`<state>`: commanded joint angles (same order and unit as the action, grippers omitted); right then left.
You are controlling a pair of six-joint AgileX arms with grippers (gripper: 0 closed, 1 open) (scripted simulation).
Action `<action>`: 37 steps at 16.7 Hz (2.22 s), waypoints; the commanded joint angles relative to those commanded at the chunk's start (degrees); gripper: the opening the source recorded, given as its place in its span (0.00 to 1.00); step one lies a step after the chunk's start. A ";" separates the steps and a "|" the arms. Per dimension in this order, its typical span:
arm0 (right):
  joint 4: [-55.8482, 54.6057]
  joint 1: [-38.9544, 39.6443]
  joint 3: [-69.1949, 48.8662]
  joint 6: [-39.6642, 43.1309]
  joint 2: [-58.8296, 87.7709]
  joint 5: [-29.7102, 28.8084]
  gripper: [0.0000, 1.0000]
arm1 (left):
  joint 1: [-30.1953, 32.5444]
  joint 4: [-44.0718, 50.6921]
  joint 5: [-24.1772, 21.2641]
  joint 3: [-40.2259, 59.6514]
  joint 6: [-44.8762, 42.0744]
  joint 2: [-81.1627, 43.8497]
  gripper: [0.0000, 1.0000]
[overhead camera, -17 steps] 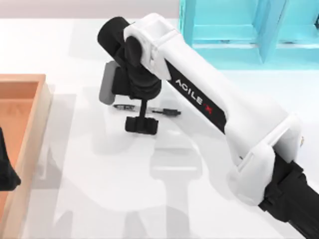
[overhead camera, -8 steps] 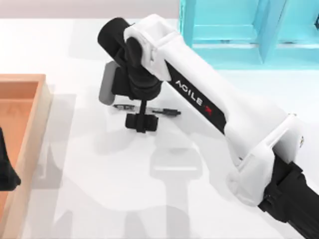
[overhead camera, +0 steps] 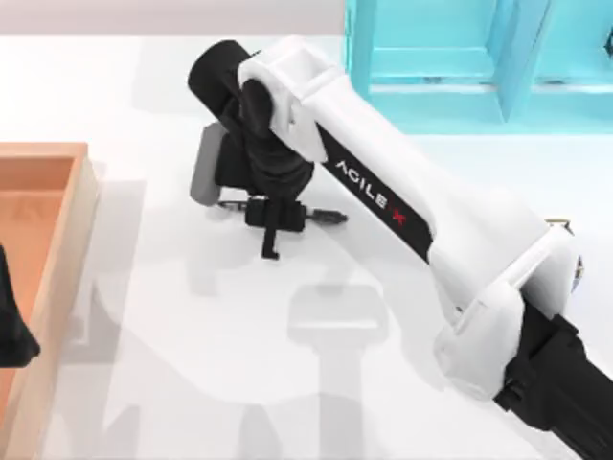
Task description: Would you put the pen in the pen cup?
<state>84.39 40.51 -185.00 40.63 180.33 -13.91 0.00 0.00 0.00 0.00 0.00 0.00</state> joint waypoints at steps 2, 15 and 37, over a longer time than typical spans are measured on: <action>0.00 0.00 0.00 0.00 0.00 0.00 0.00 | 0.00 0.00 0.00 0.00 0.00 0.00 1.00; -2.40 5.41 21.81 -5.09 -21.19 0.17 0.00 | 0.00 0.00 0.00 0.00 0.00 0.00 1.00; -16.29 7.76 70.46 -14.25 -54.29 6.98 0.00 | 0.00 0.00 0.00 0.00 0.00 0.00 1.00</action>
<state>68.10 48.28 -114.53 26.38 126.04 -6.93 0.00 0.00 0.00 0.00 0.00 0.00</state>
